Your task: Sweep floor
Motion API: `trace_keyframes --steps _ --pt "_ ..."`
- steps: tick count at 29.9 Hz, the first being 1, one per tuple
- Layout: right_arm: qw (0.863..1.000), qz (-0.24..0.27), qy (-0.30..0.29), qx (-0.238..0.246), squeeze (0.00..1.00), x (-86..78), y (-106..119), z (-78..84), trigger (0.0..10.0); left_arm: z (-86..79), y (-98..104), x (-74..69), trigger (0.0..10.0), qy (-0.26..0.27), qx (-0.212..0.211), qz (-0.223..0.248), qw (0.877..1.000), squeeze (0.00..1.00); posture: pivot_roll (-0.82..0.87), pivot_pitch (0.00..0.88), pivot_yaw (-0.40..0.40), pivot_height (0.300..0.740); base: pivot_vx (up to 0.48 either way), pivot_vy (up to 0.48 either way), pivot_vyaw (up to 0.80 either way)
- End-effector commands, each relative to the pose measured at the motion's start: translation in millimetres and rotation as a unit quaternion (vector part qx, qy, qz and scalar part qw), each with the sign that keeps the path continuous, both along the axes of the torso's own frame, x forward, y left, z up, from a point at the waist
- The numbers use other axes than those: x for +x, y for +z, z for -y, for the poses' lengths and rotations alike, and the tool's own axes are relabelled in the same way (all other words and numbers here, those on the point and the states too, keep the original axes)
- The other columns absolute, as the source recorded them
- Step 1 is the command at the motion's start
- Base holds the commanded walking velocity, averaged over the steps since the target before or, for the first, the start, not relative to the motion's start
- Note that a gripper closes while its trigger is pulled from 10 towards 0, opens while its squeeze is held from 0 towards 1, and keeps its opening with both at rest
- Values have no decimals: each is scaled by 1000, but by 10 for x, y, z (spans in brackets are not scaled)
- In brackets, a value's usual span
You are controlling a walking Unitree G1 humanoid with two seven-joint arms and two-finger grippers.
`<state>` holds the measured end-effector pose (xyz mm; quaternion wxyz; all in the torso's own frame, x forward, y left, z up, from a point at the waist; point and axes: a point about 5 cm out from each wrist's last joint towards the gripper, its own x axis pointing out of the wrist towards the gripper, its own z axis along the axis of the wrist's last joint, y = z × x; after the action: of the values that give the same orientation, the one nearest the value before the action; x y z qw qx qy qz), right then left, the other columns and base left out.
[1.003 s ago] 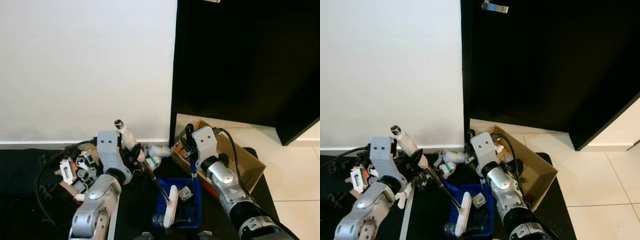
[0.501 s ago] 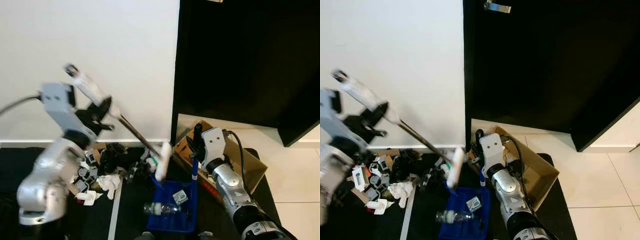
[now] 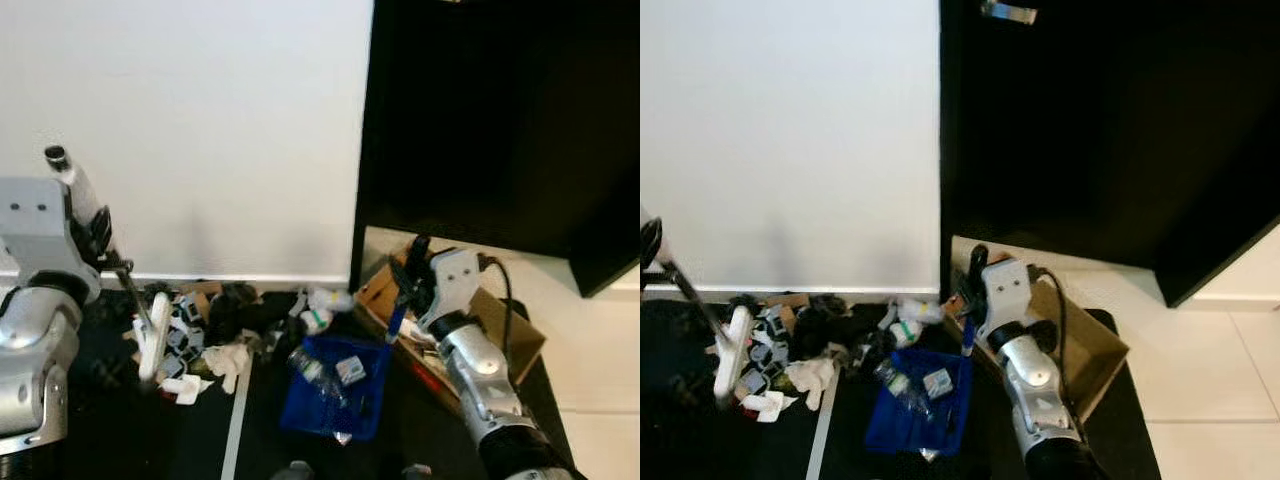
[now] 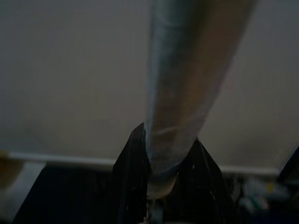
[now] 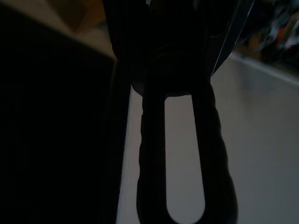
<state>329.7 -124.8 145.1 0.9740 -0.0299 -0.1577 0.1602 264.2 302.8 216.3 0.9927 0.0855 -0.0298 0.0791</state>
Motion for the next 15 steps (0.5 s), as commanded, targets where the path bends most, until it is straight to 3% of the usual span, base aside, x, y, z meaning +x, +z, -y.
trace_keyframes --steps 1,4,6,11,15 --pt "999 33 -26 16 0 -16 152 111 10000 94 -80 0 10000 -21 -8 -2 1000 0 106 180 64 740 0 0 0" --pt "997 54 -42 24 0 -16 304 188 10000 204 -241 -5 10000 -44 -17 -26 999 0 98 173 68 740 0 0 0" --pt "997 54 -42 24 0 -16 304 188 10000 204 -241 -5 10000 -44 -17 -26 999 0 98 173 68 740 0 0 0" --pt "991 61 -64 97 0 -30 576 387 10000 458 -476 -13 10000 -89 -35 -53 994 0 84 159 76 740 0 0 0" --pt "990 66 -71 105 0 -41 644 447 10000 476 -498 -11 10000 -93 -36 -54 994 0 83 157 76 740 0 0 0"
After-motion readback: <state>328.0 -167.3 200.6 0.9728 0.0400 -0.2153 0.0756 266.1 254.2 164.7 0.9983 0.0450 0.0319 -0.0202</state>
